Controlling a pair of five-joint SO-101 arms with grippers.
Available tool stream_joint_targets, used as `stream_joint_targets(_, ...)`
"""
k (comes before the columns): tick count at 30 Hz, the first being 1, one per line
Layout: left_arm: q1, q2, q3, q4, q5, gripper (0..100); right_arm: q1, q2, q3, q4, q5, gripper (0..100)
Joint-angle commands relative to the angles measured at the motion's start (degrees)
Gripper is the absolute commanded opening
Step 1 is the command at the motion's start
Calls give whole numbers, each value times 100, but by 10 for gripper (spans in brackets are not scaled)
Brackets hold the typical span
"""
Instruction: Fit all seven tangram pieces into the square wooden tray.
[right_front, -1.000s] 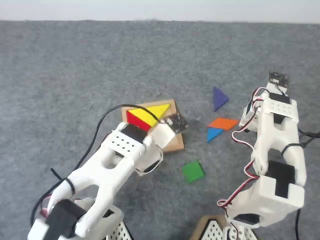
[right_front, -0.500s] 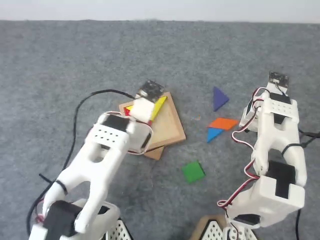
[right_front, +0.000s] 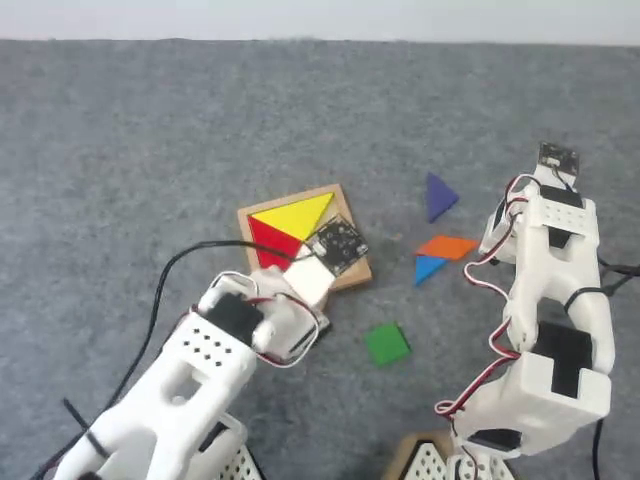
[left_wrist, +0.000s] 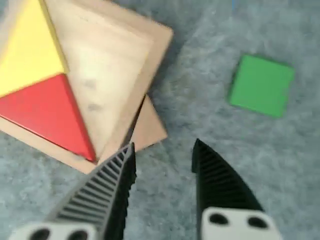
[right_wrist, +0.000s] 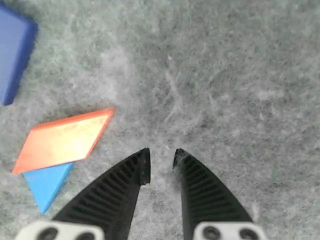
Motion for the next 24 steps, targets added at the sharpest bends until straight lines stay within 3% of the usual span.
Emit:
stream_joint_targets(1,-167,554,-4,-431,-290,191,-57,-31,-44,-84,114,95)
stream_joint_targets(7,-123,1670,-374,-782,-387,191,-57,-31,-44,-84,114,95)
stream_joint_targets(13,-132,2497,-971,-334,-123,171,-48,-31,-44,-84,114,95)
stream_joint_targets(24,-123,2760,-1288,-501,18,173,-57,-31,-44,-84,114,95)
